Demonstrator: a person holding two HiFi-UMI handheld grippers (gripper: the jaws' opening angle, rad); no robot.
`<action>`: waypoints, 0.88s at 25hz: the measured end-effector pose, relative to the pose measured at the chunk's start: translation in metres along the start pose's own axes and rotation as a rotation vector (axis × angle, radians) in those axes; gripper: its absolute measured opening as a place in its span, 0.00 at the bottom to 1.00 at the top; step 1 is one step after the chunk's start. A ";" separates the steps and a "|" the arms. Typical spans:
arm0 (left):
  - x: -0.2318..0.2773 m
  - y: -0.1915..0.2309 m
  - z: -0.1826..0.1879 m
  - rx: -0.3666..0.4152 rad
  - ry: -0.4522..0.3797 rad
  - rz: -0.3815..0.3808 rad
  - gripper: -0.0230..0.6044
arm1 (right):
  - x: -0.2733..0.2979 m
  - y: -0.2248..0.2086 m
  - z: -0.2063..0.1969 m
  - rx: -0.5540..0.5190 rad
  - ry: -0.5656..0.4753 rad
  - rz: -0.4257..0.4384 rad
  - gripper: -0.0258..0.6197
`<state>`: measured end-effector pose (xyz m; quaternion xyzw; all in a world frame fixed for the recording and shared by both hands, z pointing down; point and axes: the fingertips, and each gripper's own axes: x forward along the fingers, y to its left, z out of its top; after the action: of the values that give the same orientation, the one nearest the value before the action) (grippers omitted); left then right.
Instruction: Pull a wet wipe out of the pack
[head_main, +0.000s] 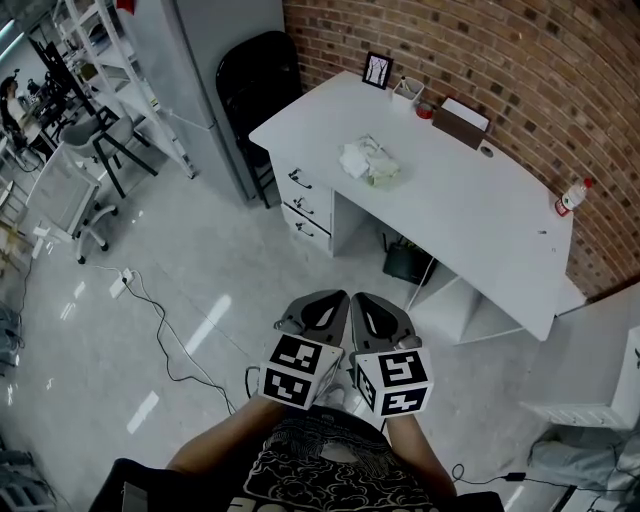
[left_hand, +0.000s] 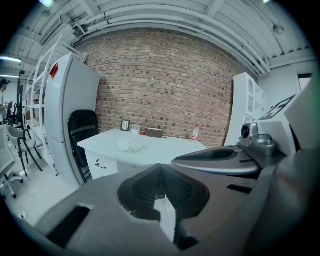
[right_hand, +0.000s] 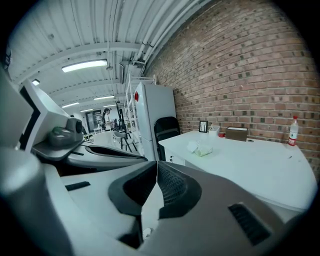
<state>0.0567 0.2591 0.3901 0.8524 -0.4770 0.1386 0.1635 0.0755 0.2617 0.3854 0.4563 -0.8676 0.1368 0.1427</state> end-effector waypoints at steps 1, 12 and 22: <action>0.003 0.005 0.000 -0.004 -0.001 0.001 0.06 | 0.005 -0.001 0.000 -0.002 0.002 -0.002 0.07; 0.048 0.069 0.019 -0.026 0.011 -0.024 0.06 | 0.077 -0.016 0.021 -0.002 0.037 -0.027 0.07; 0.072 0.132 0.042 -0.027 0.017 -0.073 0.06 | 0.142 -0.013 0.049 -0.009 0.061 -0.068 0.07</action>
<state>-0.0170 0.1217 0.3993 0.8656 -0.4462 0.1334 0.1843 0.0037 0.1295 0.3942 0.4803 -0.8475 0.1420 0.1756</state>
